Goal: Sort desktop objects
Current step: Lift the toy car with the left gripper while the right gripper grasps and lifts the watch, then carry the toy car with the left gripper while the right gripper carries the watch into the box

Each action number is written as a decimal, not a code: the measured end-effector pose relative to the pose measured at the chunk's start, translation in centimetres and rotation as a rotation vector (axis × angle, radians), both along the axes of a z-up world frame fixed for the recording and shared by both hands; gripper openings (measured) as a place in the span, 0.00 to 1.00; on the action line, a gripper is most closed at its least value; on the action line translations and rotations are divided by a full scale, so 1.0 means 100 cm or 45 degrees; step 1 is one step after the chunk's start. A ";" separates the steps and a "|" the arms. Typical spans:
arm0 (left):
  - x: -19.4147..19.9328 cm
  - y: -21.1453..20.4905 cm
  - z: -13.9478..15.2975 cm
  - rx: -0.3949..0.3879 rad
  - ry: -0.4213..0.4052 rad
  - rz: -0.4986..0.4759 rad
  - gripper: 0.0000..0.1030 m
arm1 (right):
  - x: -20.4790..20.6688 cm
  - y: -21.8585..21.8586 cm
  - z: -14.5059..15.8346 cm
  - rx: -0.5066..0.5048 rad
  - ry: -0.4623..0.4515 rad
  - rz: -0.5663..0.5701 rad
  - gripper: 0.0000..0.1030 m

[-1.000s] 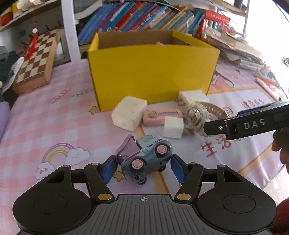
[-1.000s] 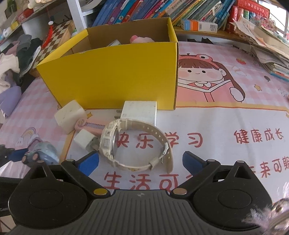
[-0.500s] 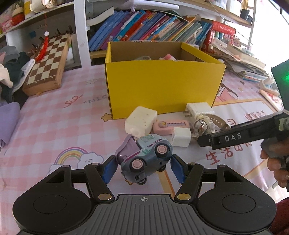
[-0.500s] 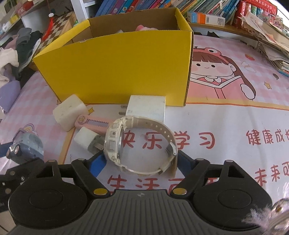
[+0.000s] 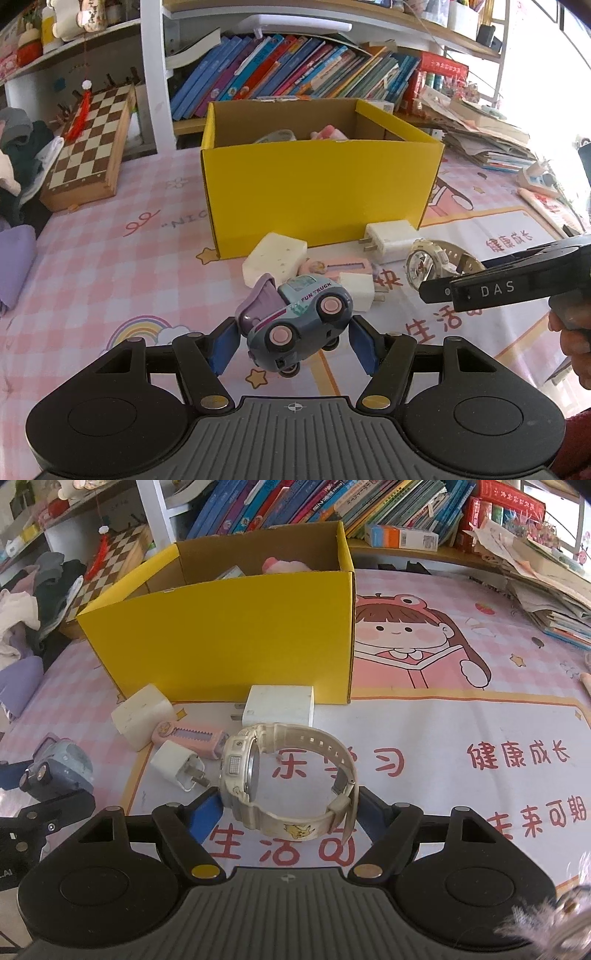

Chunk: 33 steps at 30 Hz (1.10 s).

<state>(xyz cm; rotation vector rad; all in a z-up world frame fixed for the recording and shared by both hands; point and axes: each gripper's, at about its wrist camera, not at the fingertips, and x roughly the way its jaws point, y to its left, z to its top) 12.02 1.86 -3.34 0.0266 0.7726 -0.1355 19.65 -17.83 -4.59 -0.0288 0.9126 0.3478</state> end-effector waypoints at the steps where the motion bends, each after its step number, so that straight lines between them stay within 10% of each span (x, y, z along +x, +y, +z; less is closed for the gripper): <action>1: 0.000 -0.001 0.000 0.001 -0.002 -0.004 0.62 | -0.001 0.000 0.000 -0.001 -0.002 0.002 0.73; 33: 0.003 0.005 0.060 -0.036 -0.247 -0.045 0.62 | -0.009 0.012 0.078 0.129 -0.244 0.113 0.70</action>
